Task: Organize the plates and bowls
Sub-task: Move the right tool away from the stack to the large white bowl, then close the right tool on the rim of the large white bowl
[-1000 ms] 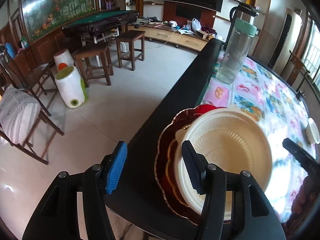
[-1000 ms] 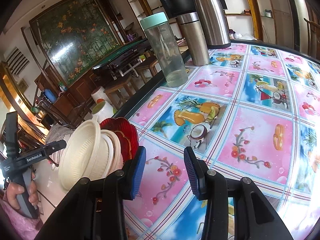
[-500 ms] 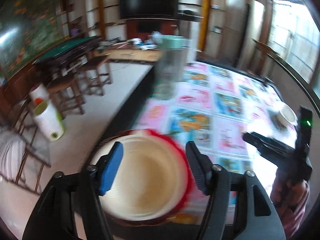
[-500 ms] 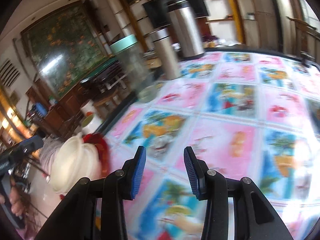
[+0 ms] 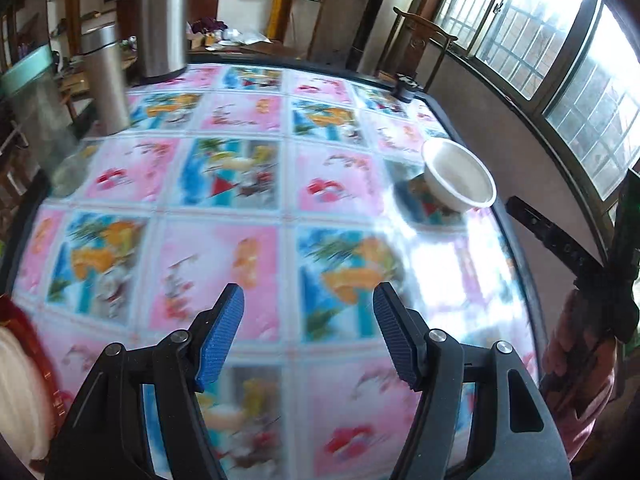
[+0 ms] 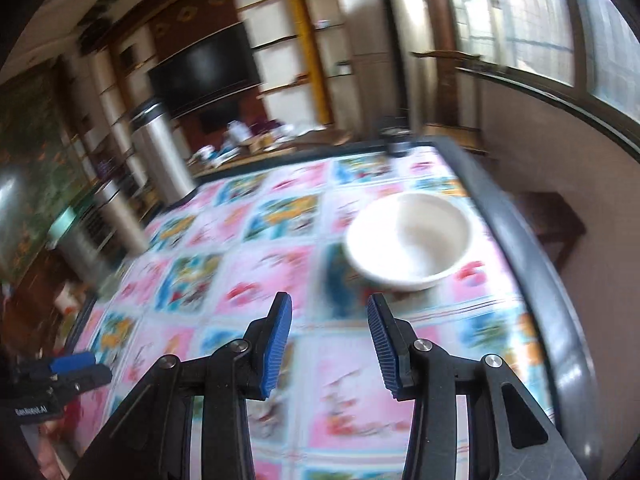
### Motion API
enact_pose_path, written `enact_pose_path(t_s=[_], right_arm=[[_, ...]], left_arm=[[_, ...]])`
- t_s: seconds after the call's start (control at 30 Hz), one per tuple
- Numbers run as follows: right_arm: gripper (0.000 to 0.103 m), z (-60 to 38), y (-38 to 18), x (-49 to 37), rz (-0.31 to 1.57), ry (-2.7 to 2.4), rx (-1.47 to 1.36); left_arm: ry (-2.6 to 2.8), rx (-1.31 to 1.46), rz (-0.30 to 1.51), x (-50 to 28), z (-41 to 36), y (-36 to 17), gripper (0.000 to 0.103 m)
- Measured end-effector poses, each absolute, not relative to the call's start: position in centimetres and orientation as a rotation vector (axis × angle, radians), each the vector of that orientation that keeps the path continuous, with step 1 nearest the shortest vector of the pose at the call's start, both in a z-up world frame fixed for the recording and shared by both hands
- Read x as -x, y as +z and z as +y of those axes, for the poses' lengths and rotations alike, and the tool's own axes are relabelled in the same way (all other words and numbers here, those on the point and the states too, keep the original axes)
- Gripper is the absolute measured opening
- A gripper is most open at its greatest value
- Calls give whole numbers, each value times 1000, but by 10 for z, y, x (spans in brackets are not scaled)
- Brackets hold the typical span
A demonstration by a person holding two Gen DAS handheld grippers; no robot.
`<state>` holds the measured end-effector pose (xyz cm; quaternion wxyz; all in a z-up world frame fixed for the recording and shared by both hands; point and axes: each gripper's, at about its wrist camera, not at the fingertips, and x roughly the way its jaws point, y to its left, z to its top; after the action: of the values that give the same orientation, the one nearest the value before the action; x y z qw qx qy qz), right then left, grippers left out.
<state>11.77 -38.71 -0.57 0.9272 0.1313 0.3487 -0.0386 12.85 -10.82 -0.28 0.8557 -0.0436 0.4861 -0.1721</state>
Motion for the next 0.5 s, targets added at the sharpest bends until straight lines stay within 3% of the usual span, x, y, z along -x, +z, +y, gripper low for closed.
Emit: enact_pose_path(t_s=[0.27, 0.5], right_arm=[[44, -517, -4, -163, 748, -242, -548], [44, -553, -42, -190, 830, -216, -651]], left_arm=[[-375, 110, 1027, -194, -207, 5, 66], [-324, 83, 1119, -254, -255, -26, 66]])
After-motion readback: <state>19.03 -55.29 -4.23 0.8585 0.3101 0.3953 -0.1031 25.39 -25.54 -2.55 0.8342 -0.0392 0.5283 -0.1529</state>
